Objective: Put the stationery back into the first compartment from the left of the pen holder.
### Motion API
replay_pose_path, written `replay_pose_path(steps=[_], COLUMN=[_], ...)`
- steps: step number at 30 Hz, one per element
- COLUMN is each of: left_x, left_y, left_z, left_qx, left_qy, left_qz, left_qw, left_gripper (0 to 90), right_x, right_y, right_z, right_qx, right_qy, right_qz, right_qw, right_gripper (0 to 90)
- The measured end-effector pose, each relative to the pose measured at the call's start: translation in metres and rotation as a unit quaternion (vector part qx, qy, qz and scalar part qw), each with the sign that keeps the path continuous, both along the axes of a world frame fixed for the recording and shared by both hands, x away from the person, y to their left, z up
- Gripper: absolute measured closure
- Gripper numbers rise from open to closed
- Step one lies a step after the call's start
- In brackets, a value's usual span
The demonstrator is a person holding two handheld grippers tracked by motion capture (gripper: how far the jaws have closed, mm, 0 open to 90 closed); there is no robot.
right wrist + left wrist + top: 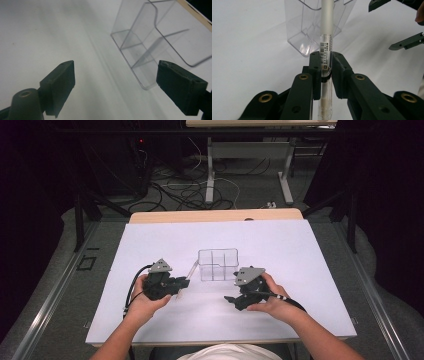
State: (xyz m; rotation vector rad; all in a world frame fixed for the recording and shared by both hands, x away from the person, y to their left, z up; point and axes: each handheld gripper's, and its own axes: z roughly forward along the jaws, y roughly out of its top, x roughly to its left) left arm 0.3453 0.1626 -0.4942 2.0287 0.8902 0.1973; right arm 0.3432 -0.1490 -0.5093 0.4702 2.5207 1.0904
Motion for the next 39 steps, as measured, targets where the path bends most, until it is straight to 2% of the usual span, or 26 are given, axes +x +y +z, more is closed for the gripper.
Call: replay_pose_path(steps=[1, 2, 3, 6, 7, 9, 10, 12, 14, 15, 16, 18, 20, 22, 23, 24, 27, 31, 34, 35, 36, 38, 39], left_x=[0.000, 0.000, 0.000, 0.001, 0.001, 0.002, 0.003, 0.004, 0.005, 0.005, 0.006, 0.008, 0.010, 0.012, 0.014, 0.015, 0.020, 0.028, 0.035, 0.037, 0.040, 0.044, 0.046], left_y=[0.001, 0.001, 0.003, 0.005, 0.006, 0.006, 0.006, 0.005, 0.004, 0.004, 0.003, 0.003, 0.001, -0.001, -0.002, -0.003, -0.009, -0.019, -0.027, -0.030, -0.033, -0.038, -0.041], left_z=[0.001, 0.002, 0.003, 0.005, 0.005, 0.005, 0.006, 0.006, 0.007, 0.008, 0.008, 0.010, 0.011, 0.012, 0.013, 0.015, 0.020, 0.027, 0.031, 0.032, 0.033, 0.035, 0.034], left_qx=[-0.007, -0.014, -0.018, -0.034, -0.039, -0.044, -0.047, -0.050, -0.052, -0.052, -0.055, -0.058, -0.061, -0.066, -0.067, -0.071, -0.081, -0.096, -0.110, -0.113, -0.115, -0.115, -0.117], left_qy=[-0.003, -0.004, -0.009, -0.021, -0.023, -0.033, -0.035, -0.042, -0.047, -0.052, -0.051, -0.060, -0.067, -0.070, -0.072, -0.074, -0.084, -0.093, -0.096, -0.100, -0.102, -0.106, -0.110], left_qz=[0.003, 0.007, 0.008, 0.019, 0.024, 0.030, 0.034, 0.036, 0.041, 0.043, 0.047, 0.050, 0.054, 0.059, 0.059, 0.060, 0.065, 0.069, 0.069, 0.071, 0.071, 0.070, 0.075], left_qw=[1.0000, 0.9999, 0.9998, 0.9990, 0.9987, 0.9980, 0.9977, 0.9972, 0.9967, 0.9964, 0.9961, 0.9953, 0.9944, 0.9936, 0.9934, 0.9929, 0.9910, 0.9886, 0.9869, 0.9860, 0.9855, 0.9852, 0.9842], left_gripper=[79.7, 79.7, 79.7, 79.7, 79.7, 79.7, 79.7, 79.7, 79.7, 79.7, 79.7, 79.7, 79.7, 79.7, 79.7, 79.7, 79.7, 79.7, 79.7, 79.7, 79.7, 79.7, 79.7], right_x=[0.001, 0.001, 0.001, 0.002, 0.003, 0.005, 0.005, 0.009, 0.012, 0.015, 0.015, 0.017, 0.019, 0.022, 0.024, 0.024, 0.026, 0.029, 0.030, 0.030, 0.031, 0.031, 0.032], right_y=[-0.003, -0.010, -0.010, -0.018, -0.020, -0.027, -0.027, -0.031, -0.034, -0.038, -0.038, -0.041, -0.045, -0.047, -0.050, -0.050, -0.054, -0.055, -0.056, -0.056, -0.056, -0.056, -0.057], right_z=[0.001, 0.002, 0.002, 0.003, 0.002, 0.002, 0.002, 0.003, 0.001, -0.002, -0.002, -0.005, -0.006, -0.009, -0.010, -0.010, -0.014, -0.017, -0.019, -0.019, -0.020, -0.021, -0.022], right_qx=[0.005, 0.021, 0.021, 0.031, 0.036, 0.047, 0.047, 0.052, 0.062, 0.070, 0.070, 0.077, 0.072, 0.083, 0.096, 0.096, 0.111, 0.112, 0.105, 0.107, 0.105, 0.109, 0.097], right_qy=[0.000, 0.013, 0.013, 0.024, 0.022, 0.020, 0.020, 0.021, 0.017, 0.019, 0.019, 0.026, 0.038, 0.044, 0.059, 0.059, 0.074, 0.084, 0.075, 0.081, 0.083, 0.083, 0.080], right_qz=[-0.010, -0.029, -0.029, -0.058, -0.070, -0.101, -0.101, -0.117, -0.134, -0.149, -0.149, -0.165, -0.176, -0.192, -0.203, -0.203, -0.217, -0.238, -0.240, -0.245, -0.245, -0.242, -0.241], right_qw=[0.9999, 0.9993, 0.9993, 0.9976, 0.9967, 0.9936, 0.9936, 0.9916, 0.9889, 0.9861, 0.9861, 0.9829, 0.9810, 0.9769, 0.9727, 0.9727, 0.9670, 0.9611, 0.9623, 0.9601, 0.9602, 0.9606, 0.9623], right_gripper=[14.9, 13.2, 13.2, 5.1, 0.9, 0.0, 0.0, 0.0, 0.0, 0.0, 0.0, 0.0, 0.0, 0.0, 0.0, 0.0, 0.0, 0.0, 0.0, 0.0, 0.0, 0.0, 0.0])
